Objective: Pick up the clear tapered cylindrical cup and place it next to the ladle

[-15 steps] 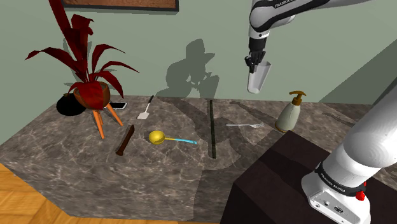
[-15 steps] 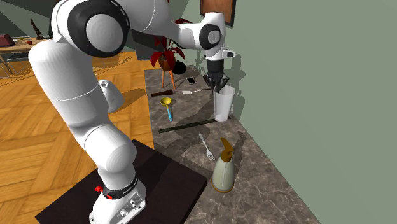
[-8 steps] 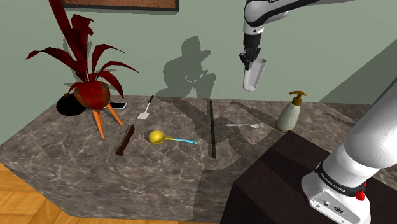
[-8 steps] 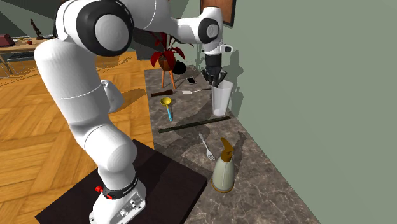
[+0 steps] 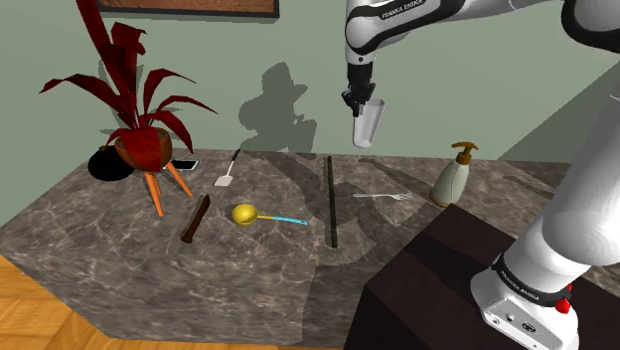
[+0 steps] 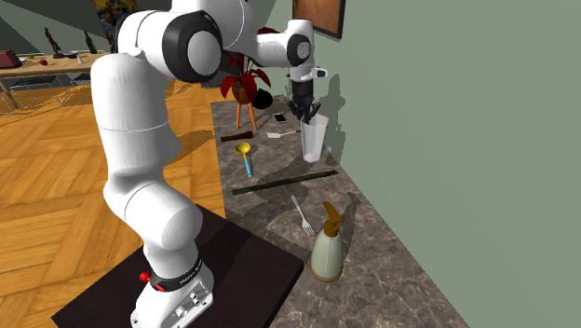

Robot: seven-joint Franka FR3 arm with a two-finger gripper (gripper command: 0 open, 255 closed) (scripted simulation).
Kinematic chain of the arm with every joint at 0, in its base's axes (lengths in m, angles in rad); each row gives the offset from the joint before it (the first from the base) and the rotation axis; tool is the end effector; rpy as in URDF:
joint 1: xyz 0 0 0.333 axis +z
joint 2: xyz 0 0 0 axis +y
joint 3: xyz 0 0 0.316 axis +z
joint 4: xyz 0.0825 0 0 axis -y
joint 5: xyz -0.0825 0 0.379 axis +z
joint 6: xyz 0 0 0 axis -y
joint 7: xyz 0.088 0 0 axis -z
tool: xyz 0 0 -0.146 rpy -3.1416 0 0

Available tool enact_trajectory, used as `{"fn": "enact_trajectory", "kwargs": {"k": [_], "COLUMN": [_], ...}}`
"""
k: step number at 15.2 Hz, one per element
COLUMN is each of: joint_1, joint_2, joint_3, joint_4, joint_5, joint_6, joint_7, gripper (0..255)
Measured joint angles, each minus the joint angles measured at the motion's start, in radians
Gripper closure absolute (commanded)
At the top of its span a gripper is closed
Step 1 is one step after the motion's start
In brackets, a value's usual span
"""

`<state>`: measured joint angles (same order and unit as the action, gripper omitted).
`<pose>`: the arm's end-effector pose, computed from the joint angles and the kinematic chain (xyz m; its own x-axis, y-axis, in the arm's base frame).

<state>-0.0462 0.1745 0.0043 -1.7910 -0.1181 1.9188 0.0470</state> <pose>0.5980 -0.0378 0.4110 0.9979 -0.0484 -0.0437 -0.0433 -0.9930 0.1102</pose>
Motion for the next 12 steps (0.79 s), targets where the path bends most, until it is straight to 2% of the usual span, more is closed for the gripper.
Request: {"fn": "enact_trajectory", "kwargs": {"k": [6,12], "joint_1": [0.058,0.119], "joint_2": [0.195,0.415], "joint_3": [0.031,0.048], "joint_4": [0.21,0.497], "joint_5": [-0.007,-0.017], "joint_6": [-0.024,-0.099], "joint_7": [0.087,0.154], "gripper": [255,255]}}
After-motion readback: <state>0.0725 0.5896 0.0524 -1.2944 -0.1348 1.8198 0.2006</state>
